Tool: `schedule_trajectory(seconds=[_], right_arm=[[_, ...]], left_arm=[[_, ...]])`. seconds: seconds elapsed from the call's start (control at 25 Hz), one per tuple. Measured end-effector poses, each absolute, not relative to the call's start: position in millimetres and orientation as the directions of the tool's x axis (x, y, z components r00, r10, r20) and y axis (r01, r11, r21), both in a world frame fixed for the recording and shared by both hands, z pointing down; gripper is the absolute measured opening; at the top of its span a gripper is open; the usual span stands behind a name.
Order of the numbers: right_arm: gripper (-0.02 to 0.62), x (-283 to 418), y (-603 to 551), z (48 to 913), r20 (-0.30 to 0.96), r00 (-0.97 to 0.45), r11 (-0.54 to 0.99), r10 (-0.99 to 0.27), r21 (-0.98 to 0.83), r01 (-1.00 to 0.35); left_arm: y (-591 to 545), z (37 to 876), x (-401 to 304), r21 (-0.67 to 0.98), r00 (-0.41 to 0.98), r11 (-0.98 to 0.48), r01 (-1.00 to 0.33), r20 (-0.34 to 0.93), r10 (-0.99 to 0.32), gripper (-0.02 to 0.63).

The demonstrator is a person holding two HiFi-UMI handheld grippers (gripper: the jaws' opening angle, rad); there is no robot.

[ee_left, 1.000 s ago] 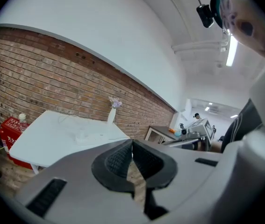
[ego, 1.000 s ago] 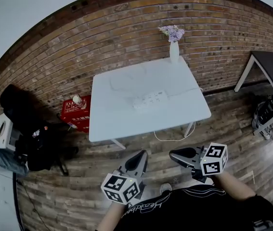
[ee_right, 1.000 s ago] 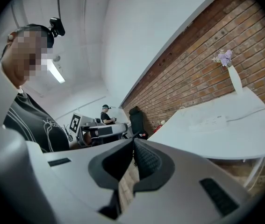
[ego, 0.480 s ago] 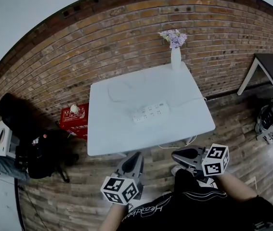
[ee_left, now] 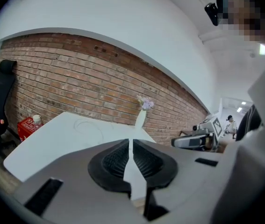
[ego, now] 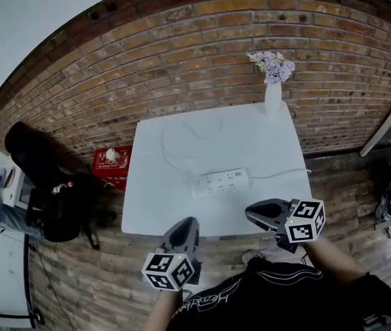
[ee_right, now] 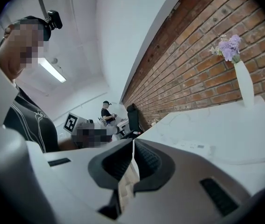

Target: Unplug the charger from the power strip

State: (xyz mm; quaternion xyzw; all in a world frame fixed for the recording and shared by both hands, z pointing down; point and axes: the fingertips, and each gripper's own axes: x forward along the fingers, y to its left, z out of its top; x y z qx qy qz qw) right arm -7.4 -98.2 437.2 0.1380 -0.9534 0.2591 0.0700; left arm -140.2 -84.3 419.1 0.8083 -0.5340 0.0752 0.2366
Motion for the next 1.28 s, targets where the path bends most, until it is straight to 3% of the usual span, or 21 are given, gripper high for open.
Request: schedule_trajectory(seconds=[0.28, 0.76, 0.88, 1.28], right_arm=[[-0.002, 1, -154, 459, 0.251, -0.959, 0.866, -0.130, -0.442, -0.234], [0.004, -21, -223, 531, 0.426, -0.894, 0.909, -0.139, -0.302, -0.285], [0.085, -26, -236, 550, 0.463, -0.876, 0.908, -0.135, -0.297, -0.296], [0.164, -36, -256, 596, 0.542, -0.828, 0.963, -0.140, -0.120, -0.241]], left_arm=[[-123, 444, -140, 0.272, 0.291, -0.189, -0.944, 0.409, -0.865, 0.016], [-166, 499, -164, 0.295, 0.246, -0.109, -0.949, 0.478, -0.843, 0.148], [-181, 512, -170, 0.293, 0.241, -0.100, -0.951, 0.499, -0.833, 0.164], [-209, 558, -165, 0.285, 0.250, -0.098, -0.953, 0.566, -0.786, 0.210]])
